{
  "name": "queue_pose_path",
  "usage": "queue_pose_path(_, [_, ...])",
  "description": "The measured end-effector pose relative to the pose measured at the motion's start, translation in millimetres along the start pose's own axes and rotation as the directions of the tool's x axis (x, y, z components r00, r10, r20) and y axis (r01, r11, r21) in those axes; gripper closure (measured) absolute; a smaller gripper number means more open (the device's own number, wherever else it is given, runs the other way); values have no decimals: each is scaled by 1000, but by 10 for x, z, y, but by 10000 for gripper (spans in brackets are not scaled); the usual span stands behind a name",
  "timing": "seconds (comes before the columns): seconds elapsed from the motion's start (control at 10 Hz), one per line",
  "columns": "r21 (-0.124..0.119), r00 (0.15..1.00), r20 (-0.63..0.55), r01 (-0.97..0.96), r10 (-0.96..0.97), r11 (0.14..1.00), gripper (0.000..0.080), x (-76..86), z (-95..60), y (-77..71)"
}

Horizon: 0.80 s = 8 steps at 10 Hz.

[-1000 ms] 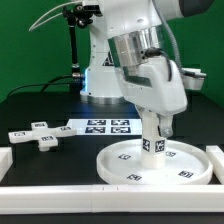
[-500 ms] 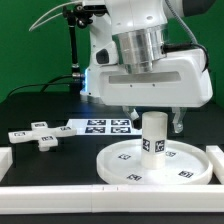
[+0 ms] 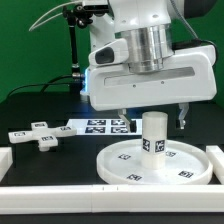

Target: Assemble round table

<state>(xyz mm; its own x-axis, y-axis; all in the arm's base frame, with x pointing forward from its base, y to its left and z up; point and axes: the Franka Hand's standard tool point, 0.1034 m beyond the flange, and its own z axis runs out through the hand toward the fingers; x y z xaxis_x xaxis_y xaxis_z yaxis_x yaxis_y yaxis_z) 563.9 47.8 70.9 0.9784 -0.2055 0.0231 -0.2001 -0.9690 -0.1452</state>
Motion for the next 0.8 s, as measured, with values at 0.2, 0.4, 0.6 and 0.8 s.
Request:
queue_pose_path(0.2, [-21,979,-13,204,-205,979,150,13,-7,-24])
queue_pose_path(0.4, [-26,940,-9,340,-341,940,150,18,-4,-6])
queue_pose_path(0.6, [-28,897,-5,442,-442,897,150,20,-3,8])
queue_pose_path(0.8, [-40,815,-6,578,-579,815,150,24,0,19])
